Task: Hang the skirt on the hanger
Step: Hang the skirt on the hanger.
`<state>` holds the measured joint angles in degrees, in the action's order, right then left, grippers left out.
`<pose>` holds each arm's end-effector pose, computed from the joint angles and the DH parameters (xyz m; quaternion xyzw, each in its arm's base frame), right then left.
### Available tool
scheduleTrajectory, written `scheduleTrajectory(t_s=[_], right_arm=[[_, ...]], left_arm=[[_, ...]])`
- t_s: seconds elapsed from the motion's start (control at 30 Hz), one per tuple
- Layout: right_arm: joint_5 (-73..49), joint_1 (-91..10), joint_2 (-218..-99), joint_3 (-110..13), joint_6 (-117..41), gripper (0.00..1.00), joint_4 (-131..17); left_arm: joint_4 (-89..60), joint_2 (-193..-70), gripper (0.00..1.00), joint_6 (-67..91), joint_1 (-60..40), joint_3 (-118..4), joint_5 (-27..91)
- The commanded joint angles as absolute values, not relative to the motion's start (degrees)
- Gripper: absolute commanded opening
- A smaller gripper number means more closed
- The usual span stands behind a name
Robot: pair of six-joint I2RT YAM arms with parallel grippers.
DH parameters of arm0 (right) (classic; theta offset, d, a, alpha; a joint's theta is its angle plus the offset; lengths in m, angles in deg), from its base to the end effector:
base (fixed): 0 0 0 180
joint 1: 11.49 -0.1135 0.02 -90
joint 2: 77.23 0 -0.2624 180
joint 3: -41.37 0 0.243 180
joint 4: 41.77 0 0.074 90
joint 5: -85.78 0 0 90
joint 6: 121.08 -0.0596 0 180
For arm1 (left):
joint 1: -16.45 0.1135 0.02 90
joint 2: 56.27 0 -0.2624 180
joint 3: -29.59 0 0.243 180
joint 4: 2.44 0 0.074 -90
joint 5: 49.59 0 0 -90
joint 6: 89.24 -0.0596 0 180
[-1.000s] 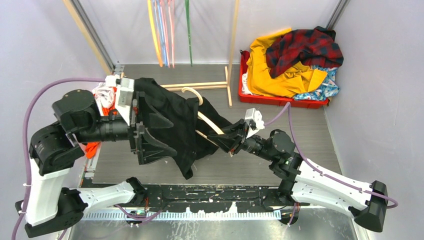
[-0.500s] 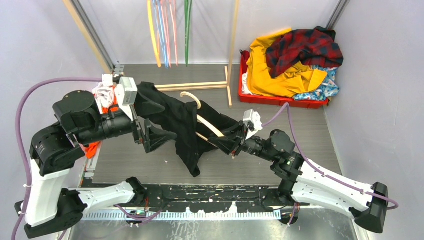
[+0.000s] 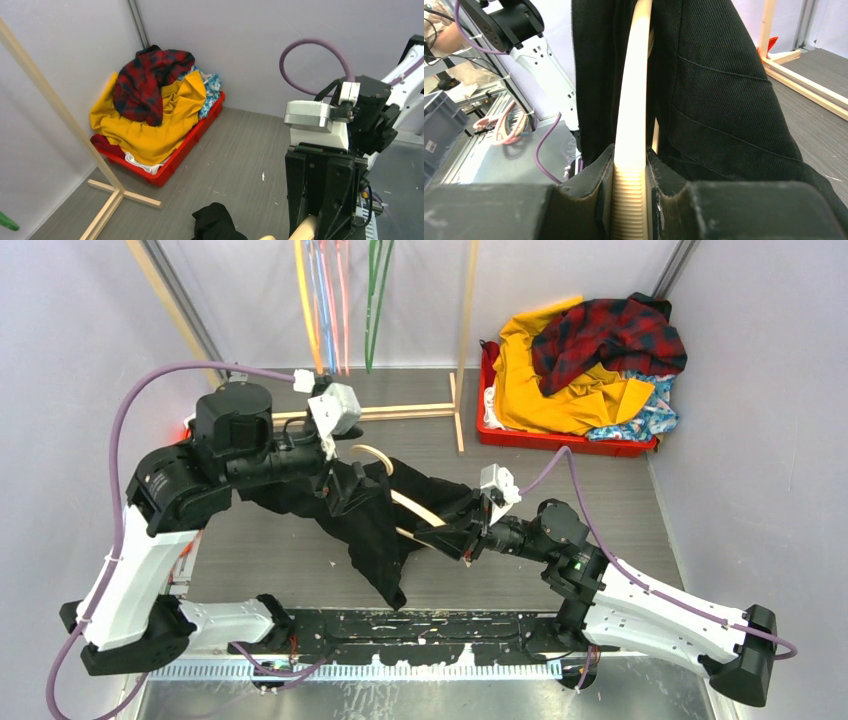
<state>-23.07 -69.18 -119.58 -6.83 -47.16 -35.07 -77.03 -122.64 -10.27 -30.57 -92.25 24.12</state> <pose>0.0880 0.1752 0.3434 -0.3386 0.5315 0.5439 0.5541 0.1081 -0.1405 0.5111 0.4631 0.6654 -0.2871 0.5103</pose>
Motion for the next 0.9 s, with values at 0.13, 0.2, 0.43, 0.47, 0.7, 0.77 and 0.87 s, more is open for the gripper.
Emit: scheduleTrajectory(t_s=[0.13, 0.2, 0.43, 0.47, 0.7, 0.77, 0.87], right_arm=[[-27.2, -69.3, -118.5, -11.4, -48.9, 0.02, -25.4], [-27.9, -69.2, -118.5, -11.5, -49.4, 0.02, -25.0], [-29.0, -69.3, -118.4, -11.7, -50.1, 0.01, -24.0], [-29.1, -69.3, -118.5, -11.7, -50.3, 0.01, -23.9], [-29.2, -69.2, -118.2, -11.5, -51.0, 0.02, -22.8], [-29.5, -69.2, -118.2, -11.5, -51.0, 0.02, -22.8], [-29.6, -69.3, -118.6, -11.5, -51.2, 0.01, -22.4]], left_arm=[[-79.0, -119.9, 0.98, -14.5, -30.7, -91.4, 21.4], [-80.0, -119.6, 0.98, -14.4, -30.7, -90.7, 20.0], [-83.3, -121.6, 0.95, -13.7, -30.7, -89.3, 15.3], [-83.3, -121.8, 0.95, -13.6, -30.7, -88.8, 14.8], [-83.4, -123.3, 0.81, -12.8, -30.7, -87.5, 13.8], [-83.7, -123.8, 0.71, -12.7, -30.7, -87.8, 13.4], [-84.2, -124.5, 0.59, -12.4, -30.7, -88.7, 12.6]])
